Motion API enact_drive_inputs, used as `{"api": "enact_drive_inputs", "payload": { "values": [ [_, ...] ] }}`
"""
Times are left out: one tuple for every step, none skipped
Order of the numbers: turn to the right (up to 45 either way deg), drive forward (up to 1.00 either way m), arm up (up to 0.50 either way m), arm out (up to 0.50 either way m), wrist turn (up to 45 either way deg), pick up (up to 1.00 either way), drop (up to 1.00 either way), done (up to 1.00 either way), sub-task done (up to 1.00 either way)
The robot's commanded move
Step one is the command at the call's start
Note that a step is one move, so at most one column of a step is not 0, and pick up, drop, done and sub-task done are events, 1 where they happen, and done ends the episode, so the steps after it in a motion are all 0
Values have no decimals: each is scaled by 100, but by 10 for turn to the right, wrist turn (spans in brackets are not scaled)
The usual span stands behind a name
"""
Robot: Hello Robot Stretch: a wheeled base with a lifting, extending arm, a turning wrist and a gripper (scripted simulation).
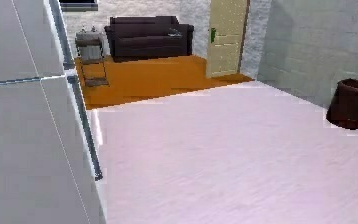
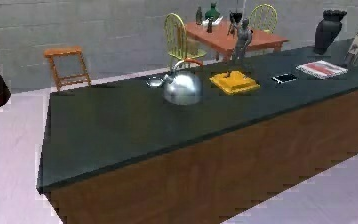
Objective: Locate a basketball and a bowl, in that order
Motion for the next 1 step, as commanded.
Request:
{"api": "enact_drive_inputs", "payload": {
  "values": [
    [0,100,0,0,0,0,0,0,0]
  ]
}}
